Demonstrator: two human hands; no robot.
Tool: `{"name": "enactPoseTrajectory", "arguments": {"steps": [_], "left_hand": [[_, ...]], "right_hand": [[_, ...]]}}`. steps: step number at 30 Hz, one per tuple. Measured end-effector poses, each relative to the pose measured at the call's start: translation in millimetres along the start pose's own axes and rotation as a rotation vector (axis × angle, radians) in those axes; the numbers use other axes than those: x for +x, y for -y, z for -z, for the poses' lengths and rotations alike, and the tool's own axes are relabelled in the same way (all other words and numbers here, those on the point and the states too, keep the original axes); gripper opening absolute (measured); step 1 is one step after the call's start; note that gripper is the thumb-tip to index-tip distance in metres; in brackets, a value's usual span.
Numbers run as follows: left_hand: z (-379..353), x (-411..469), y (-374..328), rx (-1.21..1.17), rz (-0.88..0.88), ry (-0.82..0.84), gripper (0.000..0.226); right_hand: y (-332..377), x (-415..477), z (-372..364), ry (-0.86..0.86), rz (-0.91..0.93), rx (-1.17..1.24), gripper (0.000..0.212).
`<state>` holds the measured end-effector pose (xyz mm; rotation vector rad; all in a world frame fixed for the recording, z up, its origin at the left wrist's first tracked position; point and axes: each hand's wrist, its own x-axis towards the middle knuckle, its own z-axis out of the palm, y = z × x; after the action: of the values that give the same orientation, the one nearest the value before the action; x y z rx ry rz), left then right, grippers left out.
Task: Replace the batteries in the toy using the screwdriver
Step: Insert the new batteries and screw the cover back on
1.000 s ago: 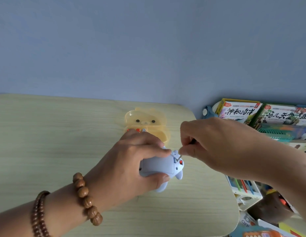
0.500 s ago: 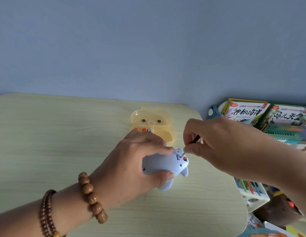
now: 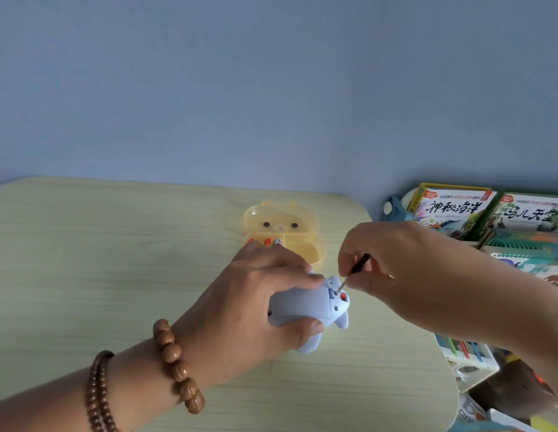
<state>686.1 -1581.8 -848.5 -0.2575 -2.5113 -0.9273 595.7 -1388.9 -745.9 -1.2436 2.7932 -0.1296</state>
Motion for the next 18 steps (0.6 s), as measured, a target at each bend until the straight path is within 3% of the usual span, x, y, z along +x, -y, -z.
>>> {"name": "enactPoseTrajectory", "arguments": {"steps": [5,10,18], "left_hand": [[-0.7,2.4,-5.3,0.067,-0.030,0.025,0.041],[2.0,1.8,-4.1,0.062,-0.014,0.021,0.043],[1.8,2.7,-2.5,0.036,0.010,0.031,0.045]], "right_hand": [[6.9,-1.8,0.8,-0.028,0.013,-0.089,0.014],[5.3,1.8,-5.8,-0.075,-0.085,-0.219,0.060],[2.8,3.9,-7.7,-0.075,-0.123,-0.153,0.069]]}}
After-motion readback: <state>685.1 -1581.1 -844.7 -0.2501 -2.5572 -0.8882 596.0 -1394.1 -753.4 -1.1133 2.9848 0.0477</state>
